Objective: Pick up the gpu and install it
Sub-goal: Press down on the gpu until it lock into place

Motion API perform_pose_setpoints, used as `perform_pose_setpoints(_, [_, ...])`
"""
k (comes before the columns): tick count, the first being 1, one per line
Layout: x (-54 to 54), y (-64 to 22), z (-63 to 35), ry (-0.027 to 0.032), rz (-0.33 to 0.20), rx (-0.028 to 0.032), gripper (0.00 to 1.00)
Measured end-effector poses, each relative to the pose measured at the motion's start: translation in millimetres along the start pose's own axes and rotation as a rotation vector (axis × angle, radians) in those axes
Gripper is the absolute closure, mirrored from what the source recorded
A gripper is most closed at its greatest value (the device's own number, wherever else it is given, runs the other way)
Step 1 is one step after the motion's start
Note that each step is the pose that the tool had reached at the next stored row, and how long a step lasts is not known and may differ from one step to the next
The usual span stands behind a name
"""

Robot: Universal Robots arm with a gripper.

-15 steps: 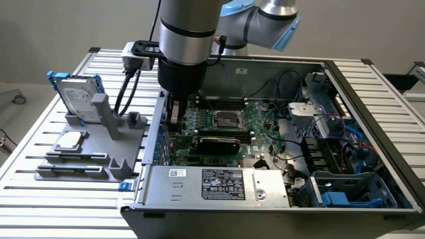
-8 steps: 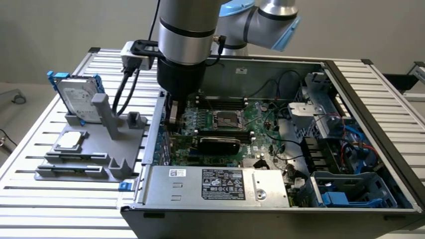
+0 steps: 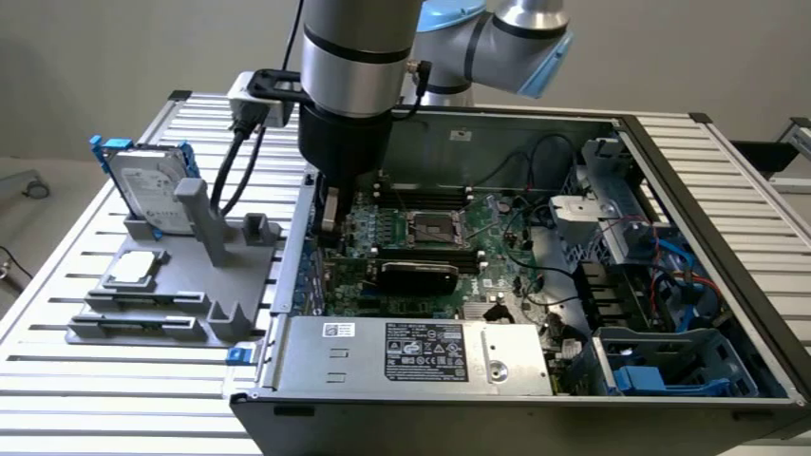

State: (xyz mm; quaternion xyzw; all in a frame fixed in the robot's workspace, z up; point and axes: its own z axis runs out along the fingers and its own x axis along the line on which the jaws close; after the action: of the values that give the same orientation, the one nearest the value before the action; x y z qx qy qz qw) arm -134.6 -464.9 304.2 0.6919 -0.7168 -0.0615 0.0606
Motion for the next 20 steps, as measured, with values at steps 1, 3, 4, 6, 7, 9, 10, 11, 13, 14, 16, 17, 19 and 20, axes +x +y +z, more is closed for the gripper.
perform_pose_setpoints(1, [0.0,0.0,-0.1,-0.0001,0.0,0.0,0.89])
perform_pose_setpoints(3, [0.0,0.0,-0.2,0.0,0.0,-0.0001,0.89])
perform_pose_setpoints(4, [0.0,0.1,-0.3,0.0002,0.0,-0.0002,0.89])
perform_pose_setpoints(6, [0.0,0.0,-0.3,0.0001,0.0,-0.0002,0.89])
perform_pose_setpoints(7, [0.0,0.1,-0.3,0.0001,0.0,-0.0002,0.89])
perform_pose_setpoints(9, [0.0,0.0,-0.1,-0.0005,0.0,-0.0003,0.89])
perform_pose_setpoints(10, [0.0,0.0,0.3,-0.0016,0.0,-0.0004,0.89])
perform_pose_setpoints(11, [0.0,-0.1,0.7,-0.0031,-0.001,-0.0004,0.89])
perform_pose_setpoints(13, [0.0,-0.4,2.1,-0.0078,-0.001,-0.0005,0.89])
perform_pose_setpoints(14, [0.0,-0.5,2.7,-0.0108,-0.002,-0.0006,0.89])
perform_pose_setpoints(16, [0.0,-0.6,3.4,-0.0153,-0.003,-0.0009,0.89])
perform_pose_setpoints(17, [-0.1,-0.6,3.5,-0.0165,-0.003,-0.0009,0.89])
perform_pose_setpoints(19, [0.0,-0.7,3.9,-0.0182,-0.003,-0.0009,0.89])
perform_pose_setpoints(20, [0.0,-0.7,4.0,-0.0185,-0.003,-0.0009,0.89])
